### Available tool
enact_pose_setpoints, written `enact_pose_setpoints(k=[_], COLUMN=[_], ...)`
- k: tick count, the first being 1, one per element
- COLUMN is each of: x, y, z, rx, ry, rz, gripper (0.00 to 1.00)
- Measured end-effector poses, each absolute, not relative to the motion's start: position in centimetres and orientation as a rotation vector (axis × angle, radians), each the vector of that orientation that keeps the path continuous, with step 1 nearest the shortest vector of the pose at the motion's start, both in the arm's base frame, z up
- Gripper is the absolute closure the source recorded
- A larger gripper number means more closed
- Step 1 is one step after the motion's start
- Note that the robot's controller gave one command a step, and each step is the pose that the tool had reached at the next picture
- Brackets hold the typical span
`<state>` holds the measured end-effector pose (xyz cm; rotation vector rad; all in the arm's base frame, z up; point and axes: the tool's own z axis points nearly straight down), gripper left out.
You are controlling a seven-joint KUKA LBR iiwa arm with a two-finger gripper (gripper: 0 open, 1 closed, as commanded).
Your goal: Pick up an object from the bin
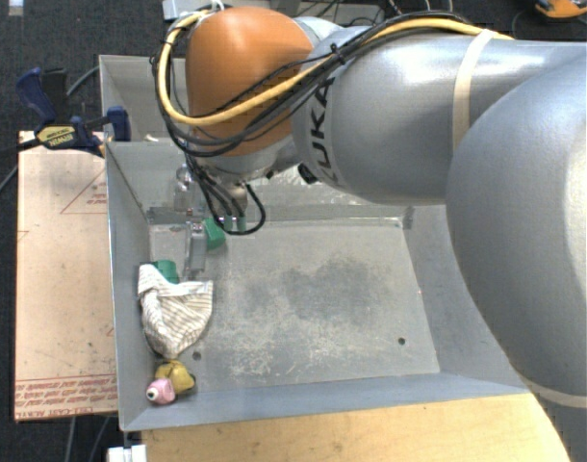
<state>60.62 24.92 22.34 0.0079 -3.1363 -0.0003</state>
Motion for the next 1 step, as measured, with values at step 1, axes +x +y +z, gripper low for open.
enact_pose_setpoints(k=[1], x=[60.76], y=[24.72], z=[22.86], rx=[0.000], ry=[-3.143], rz=[-0.002], gripper=[0.00])
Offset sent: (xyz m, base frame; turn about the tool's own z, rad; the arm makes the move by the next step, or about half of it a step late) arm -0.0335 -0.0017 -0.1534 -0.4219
